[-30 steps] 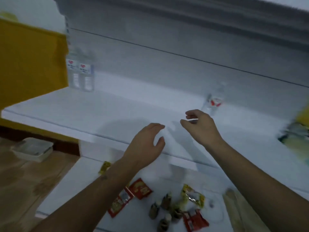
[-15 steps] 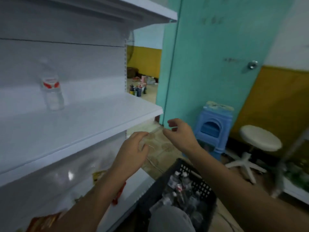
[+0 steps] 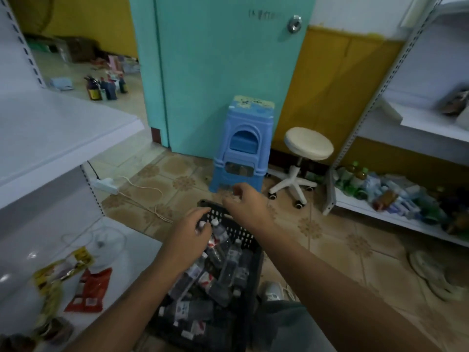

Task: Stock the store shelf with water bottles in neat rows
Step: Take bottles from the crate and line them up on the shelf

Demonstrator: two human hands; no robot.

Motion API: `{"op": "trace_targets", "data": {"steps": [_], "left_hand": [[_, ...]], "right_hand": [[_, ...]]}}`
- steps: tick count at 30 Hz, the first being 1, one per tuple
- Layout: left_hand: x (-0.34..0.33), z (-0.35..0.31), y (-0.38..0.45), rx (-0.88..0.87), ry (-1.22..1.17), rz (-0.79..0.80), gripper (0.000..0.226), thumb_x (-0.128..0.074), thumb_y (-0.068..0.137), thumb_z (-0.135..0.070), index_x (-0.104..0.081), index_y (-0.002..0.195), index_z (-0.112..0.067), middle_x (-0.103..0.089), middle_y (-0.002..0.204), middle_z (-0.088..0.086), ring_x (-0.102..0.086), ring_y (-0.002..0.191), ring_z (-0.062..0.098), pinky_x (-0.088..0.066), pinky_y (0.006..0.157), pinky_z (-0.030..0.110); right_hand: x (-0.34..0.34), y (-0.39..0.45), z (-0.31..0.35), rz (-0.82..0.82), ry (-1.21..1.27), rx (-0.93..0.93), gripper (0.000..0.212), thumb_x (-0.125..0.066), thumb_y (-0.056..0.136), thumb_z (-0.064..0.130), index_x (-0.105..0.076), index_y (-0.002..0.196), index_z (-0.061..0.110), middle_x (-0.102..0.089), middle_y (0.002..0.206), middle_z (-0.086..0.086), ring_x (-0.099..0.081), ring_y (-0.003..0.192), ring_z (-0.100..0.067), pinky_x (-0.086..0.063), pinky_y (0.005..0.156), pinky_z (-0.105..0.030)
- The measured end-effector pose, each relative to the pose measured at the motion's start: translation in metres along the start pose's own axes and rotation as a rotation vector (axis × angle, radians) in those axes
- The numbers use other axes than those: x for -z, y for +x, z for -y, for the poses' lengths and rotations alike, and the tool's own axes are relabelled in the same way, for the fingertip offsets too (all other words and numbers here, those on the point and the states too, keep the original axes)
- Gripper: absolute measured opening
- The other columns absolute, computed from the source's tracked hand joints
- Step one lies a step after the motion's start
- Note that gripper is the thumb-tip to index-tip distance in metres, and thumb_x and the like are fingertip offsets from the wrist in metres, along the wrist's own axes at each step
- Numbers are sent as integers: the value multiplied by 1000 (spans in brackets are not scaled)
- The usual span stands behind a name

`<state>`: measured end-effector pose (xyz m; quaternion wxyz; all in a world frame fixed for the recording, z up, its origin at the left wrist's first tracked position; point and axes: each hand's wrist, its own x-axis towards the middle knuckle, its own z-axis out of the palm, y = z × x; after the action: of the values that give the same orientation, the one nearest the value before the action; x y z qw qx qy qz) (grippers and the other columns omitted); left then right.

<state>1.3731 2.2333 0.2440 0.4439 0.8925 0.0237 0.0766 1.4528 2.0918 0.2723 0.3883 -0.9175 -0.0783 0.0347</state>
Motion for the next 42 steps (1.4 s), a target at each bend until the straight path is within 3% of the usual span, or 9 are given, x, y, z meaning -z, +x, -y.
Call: {"op": "trace_targets", "data": {"steps": [4, 10, 15, 21, 25, 30, 35, 38, 42], "left_hand": [[-38, 32, 41, 69, -28, 43, 37, -49, 95, -14, -54, 131, -17, -54, 131, -3, -50, 111, 8, -38, 89, 22], [-91, 124, 91, 190, 49, 92, 39, -49, 95, -22, -51, 134, -23, -52, 133, -5, -51, 115, 10, -42, 92, 26], [-138, 206, 101, 326, 98, 109, 38, -51, 93, -12, -55, 130, -16, -57, 128, 0, -50, 105, 6, -37, 87, 22], [-198, 310, 89, 485, 121, 225, 33, -55, 92, -13, -59, 125, -12, -60, 122, 2, -52, 101, 6, -37, 83, 11], [-219, 355, 85, 582, 117, 227, 35, -51, 93, -10, -58, 127, -15, -58, 125, 2, -54, 109, 12, -39, 88, 20], [-231, 390, 91, 684, 177, 230, 39, -46, 93, -6, -54, 130, -9, -54, 132, 8, -51, 119, 22, -34, 94, 22], [-245, 411, 89, 748, 129, 301, 37, -44, 88, -5, -62, 119, -14, -62, 118, 8, -58, 104, 23, -46, 89, 30], [-249, 416, 87, 782, 117, 320, 43, -44, 83, -5, -61, 120, -19, -64, 117, 5, -60, 104, 22, -50, 92, 36], [-246, 411, 86, 842, 75, 287, 45, -45, 78, -5, -64, 114, -24, -67, 109, 2, -63, 100, 21, -53, 89, 41]], "right_hand": [[-24, 36, -46, 26, 16, -76, 48, -65, 89, 31, -54, 130, 9, -62, 122, -6, -58, 112, -22, -45, 87, -29], [-104, 87, -126, 149, 107, -197, 29, -65, 89, 28, -59, 113, 11, -59, 90, 4, -56, 80, -10, -41, 65, -21], [-212, 106, -197, 220, 190, -351, 23, -63, 89, 31, -65, 96, 10, -69, 90, -5, -64, 82, -18, -52, 68, -31], [-337, 88, -276, 370, 277, -630, 32, -66, 88, 34, -68, 105, 7, -71, 105, -11, -65, 99, -25, -48, 77, -27], [-401, 76, -305, 404, 330, -762, 32, -68, 86, 41, -65, 72, 12, -69, 80, -6, -66, 82, -21, -46, 65, -29], [-439, 77, -309, 301, 449, -827, 40, -76, 80, 42, -73, 106, 11, -73, 98, -2, -68, 92, -15, -52, 77, -23], [-453, 69, -316, 214, 432, -854, 30, -77, 78, 38, -73, 87, 10, -67, 74, 3, -60, 64, -7, -35, 45, -4], [-464, 66, -313, 149, 448, -882, 44, -78, 72, 46, -72, 99, 11, -73, 88, -2, -69, 80, -14, -52, 61, -19], [-465, 64, -306, 108, 471, -901, 54, -78, 65, 56, -67, 101, 17, -71, 88, 3, -69, 79, -13, -59, 71, -34]]}}
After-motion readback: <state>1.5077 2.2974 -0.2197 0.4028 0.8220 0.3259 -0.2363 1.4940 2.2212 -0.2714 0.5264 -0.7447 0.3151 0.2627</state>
